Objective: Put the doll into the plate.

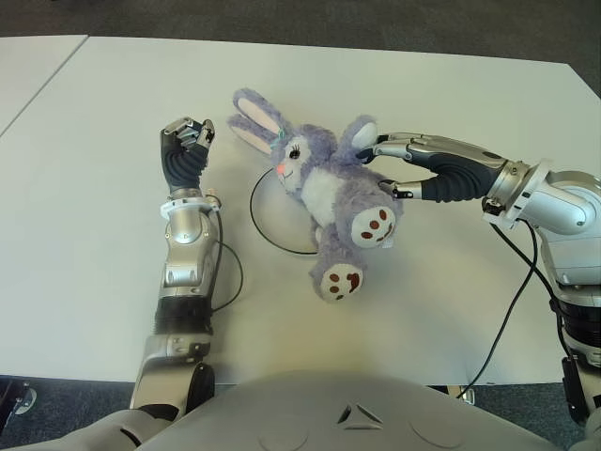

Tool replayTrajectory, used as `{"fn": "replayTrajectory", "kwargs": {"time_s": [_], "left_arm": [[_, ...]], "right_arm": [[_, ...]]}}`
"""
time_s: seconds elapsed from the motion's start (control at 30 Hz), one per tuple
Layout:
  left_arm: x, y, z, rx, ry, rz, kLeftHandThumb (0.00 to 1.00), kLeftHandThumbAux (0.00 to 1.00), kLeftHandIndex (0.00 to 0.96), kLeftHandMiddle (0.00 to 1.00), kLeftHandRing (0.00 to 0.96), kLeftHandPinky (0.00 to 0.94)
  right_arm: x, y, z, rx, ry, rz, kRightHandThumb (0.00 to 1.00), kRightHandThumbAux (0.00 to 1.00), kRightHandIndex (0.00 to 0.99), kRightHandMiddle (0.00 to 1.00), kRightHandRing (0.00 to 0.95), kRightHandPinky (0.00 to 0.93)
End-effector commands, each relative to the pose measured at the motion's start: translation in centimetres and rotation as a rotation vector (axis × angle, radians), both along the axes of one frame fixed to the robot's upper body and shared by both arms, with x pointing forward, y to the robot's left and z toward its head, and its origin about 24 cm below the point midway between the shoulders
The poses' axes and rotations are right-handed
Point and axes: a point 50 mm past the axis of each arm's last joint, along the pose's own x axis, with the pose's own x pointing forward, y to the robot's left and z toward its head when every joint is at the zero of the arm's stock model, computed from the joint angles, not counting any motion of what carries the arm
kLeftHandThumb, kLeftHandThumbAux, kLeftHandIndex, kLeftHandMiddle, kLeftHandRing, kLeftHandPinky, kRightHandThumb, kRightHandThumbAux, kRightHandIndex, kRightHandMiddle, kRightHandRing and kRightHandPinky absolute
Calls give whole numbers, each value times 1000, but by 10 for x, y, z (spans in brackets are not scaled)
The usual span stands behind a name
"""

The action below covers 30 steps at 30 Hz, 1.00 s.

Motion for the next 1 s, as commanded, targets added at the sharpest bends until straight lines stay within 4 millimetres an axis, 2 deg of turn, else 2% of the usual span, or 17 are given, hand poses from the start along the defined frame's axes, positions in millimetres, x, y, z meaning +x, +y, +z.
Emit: {"fn": "replayTrajectory", "kwargs": {"time_s": [0.03, 0.37, 0.87, 1.0], "left_arm": [[-10, -7, -27, -40, 100, -21, 711, 706, 442, 878, 885, 869], [-10, -8, -27, -39, 94, -24, 711, 705, 442, 880, 886, 871], [-10, -9, -28, -40, 86, -26, 711, 705, 442, 881, 886, 870], [-11, -9, -28, -40, 87, -25, 712, 705, 442, 881, 885, 872]], "right_arm": [[0, 3, -4, 90, 0, -7, 554, 208, 0, 0, 0, 0], [3, 4, -8, 142, 21, -25, 505, 240, 0, 0, 0, 12], [8, 4, -16, 238, -102, -56, 460, 320, 0, 0, 0, 65], [8, 3, -17, 232, -109, -56, 445, 318, 0, 0, 0, 44]]}}
